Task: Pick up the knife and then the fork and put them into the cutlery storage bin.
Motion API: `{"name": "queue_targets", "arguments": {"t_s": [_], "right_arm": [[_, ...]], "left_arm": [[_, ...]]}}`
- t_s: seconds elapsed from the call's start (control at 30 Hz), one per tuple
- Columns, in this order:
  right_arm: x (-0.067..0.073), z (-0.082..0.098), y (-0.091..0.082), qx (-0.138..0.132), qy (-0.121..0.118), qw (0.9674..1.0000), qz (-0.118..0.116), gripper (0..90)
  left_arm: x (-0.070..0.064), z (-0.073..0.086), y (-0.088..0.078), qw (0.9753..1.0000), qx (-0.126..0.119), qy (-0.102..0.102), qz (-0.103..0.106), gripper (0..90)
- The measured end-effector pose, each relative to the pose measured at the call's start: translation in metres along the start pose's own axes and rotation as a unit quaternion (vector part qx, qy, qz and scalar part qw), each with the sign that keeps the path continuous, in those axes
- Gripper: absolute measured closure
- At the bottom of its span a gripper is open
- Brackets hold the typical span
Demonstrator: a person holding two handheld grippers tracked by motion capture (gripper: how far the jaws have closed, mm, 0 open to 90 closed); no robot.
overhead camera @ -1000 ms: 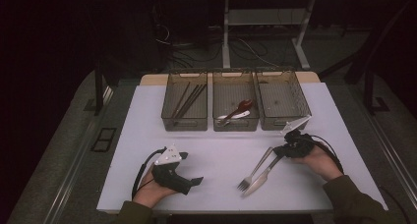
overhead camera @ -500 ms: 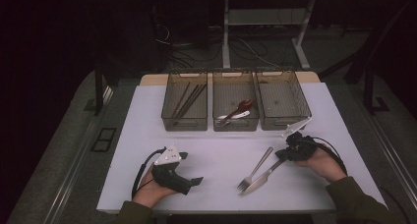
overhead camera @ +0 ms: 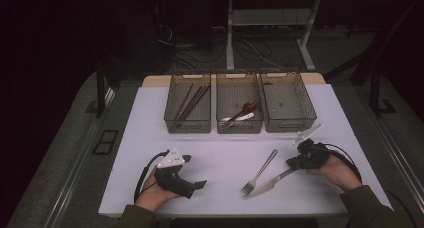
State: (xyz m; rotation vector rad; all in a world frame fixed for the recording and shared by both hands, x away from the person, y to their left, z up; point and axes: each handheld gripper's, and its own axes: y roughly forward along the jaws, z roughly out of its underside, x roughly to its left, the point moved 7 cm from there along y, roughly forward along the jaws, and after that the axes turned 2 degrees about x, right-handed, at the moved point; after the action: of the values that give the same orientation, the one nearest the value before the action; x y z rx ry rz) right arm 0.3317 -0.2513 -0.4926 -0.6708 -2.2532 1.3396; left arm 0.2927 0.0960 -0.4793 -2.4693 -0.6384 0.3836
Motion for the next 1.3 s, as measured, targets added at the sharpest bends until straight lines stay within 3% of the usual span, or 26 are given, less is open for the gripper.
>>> {"name": "queue_targets", "arguments": {"t_s": [0.8, 1.0, 1.3], "right_arm": [[0.018, 0.037, -0.019, 0.021, -0.014, 0.9997, -0.004, 89.7], [0.02, 0.039, -0.02, 0.016, -0.02, 0.9996, -0.011, 89.5], [0.019, 0.027, -0.036, -0.021, -0.031, 0.9992, -0.014, 62.3]], "left_arm": [[-0.002, 0.0, 0.001, 1.0, 0.002, 0.001, 0.001, 0.0], [-0.002, 0.0, 0.001, 1.0, 0.003, 0.001, 0.001, 0.0], [-0.002, 0.0, 0.002, 1.0, 0.003, 0.002, 0.002, 0.0]]}}
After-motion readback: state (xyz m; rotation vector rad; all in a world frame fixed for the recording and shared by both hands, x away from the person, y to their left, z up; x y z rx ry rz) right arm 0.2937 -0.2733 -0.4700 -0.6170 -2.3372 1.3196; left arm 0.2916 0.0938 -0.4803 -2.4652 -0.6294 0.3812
